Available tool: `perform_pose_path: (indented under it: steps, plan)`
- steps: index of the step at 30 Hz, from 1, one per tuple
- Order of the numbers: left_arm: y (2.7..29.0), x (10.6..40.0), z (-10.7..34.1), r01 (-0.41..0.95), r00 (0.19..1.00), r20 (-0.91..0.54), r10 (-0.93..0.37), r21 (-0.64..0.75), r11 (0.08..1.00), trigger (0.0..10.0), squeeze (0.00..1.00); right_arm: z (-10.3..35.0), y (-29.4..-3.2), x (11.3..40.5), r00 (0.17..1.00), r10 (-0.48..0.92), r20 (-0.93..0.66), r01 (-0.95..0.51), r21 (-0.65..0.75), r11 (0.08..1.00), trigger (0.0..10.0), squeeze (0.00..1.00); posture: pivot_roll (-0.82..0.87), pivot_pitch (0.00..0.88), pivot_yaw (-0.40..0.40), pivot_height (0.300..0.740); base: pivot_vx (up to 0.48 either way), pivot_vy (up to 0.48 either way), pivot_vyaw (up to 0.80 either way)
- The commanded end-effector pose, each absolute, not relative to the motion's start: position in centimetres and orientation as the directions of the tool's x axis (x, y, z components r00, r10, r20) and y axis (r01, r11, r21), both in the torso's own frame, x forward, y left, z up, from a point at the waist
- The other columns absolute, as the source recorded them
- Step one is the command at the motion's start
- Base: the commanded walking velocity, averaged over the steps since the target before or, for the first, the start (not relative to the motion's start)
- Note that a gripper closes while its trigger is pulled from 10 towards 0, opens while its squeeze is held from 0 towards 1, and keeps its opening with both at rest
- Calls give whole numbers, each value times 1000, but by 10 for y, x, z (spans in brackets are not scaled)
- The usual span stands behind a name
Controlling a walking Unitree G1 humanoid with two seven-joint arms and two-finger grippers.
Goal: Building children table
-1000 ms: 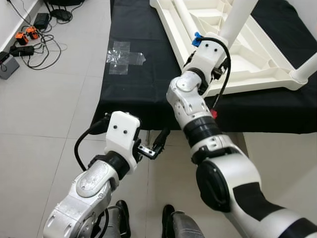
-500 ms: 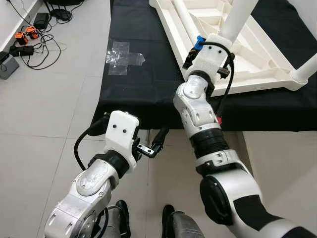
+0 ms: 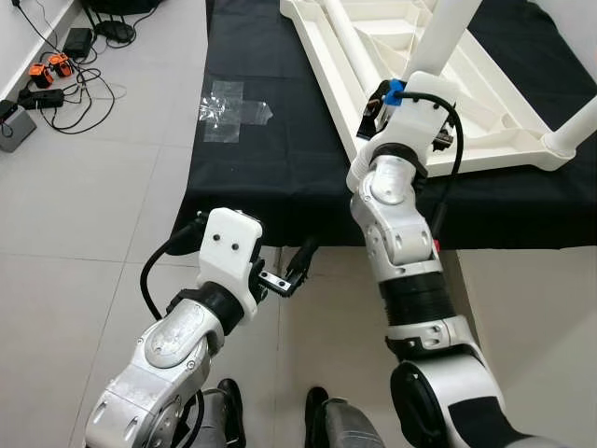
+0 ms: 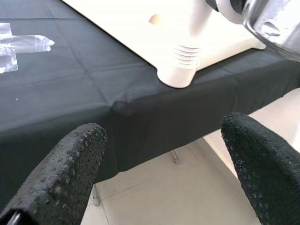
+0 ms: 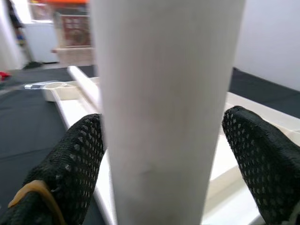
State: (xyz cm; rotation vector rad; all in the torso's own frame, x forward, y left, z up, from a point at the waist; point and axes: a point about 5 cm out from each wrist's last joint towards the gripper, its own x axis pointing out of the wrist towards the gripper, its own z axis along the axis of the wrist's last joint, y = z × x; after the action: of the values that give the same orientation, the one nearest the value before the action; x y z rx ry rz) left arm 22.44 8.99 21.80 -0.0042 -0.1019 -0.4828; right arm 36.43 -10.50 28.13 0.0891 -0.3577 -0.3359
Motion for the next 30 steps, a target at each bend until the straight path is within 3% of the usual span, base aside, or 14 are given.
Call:
perform_pose_path:
  steps: [1,7,30]
  plan:
    - [89,224,215,470,878,84,-471,29,882,10000,0,276,-105,362,900,-302,314,274,132,953,10000,0,66,240,-91,740,0,0,0]
    - [90,224,215,464,881,86,-465,28,885,10000,0,272,-105,359,920,-245,307,217,121,969,10000,0,65,242,-91,740,0,0,0]
    - [89,225,216,464,881,93,-465,27,885,10000,0,274,-111,357,927,-228,298,216,72,974,10000,0,60,247,-93,740,0,0,0]
